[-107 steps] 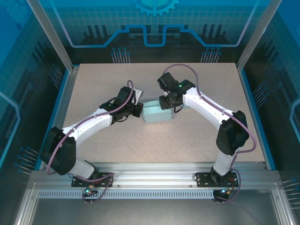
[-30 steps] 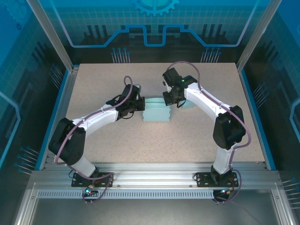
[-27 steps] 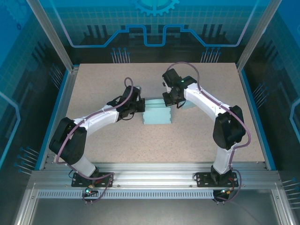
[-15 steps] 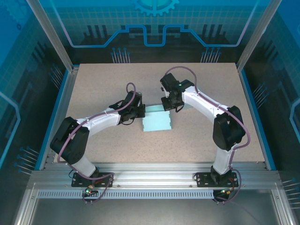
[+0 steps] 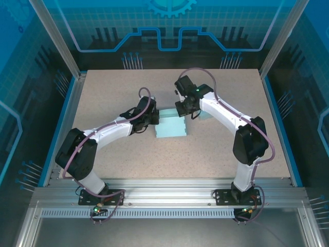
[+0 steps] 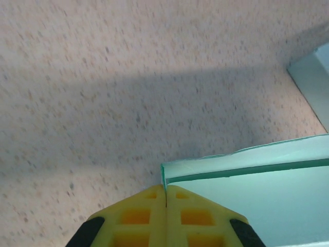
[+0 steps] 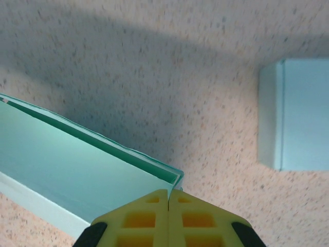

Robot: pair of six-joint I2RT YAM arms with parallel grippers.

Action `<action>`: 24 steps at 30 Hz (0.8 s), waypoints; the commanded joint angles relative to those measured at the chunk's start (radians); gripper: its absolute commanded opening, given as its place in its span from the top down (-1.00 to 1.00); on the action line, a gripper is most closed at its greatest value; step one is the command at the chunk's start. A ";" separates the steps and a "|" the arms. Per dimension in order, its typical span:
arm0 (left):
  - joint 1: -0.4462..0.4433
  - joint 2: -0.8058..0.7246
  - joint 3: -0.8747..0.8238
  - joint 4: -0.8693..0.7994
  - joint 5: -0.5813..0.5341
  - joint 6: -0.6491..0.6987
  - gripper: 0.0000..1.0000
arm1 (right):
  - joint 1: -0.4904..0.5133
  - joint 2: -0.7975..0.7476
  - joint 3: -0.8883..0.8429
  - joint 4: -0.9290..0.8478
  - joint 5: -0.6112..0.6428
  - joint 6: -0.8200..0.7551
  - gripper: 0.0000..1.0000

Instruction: Fold the paper box

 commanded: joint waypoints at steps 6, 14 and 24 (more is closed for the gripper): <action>-0.021 0.072 0.038 0.338 -0.069 0.156 1.00 | 0.038 0.038 -0.007 0.258 -0.017 -0.068 1.00; -0.021 0.065 -0.099 0.617 -0.064 0.212 1.00 | 0.041 -0.092 -0.273 0.559 0.017 -0.089 1.00; -0.048 0.026 -0.268 0.794 -0.070 0.248 1.00 | 0.070 -0.230 -0.490 0.723 0.032 -0.084 1.00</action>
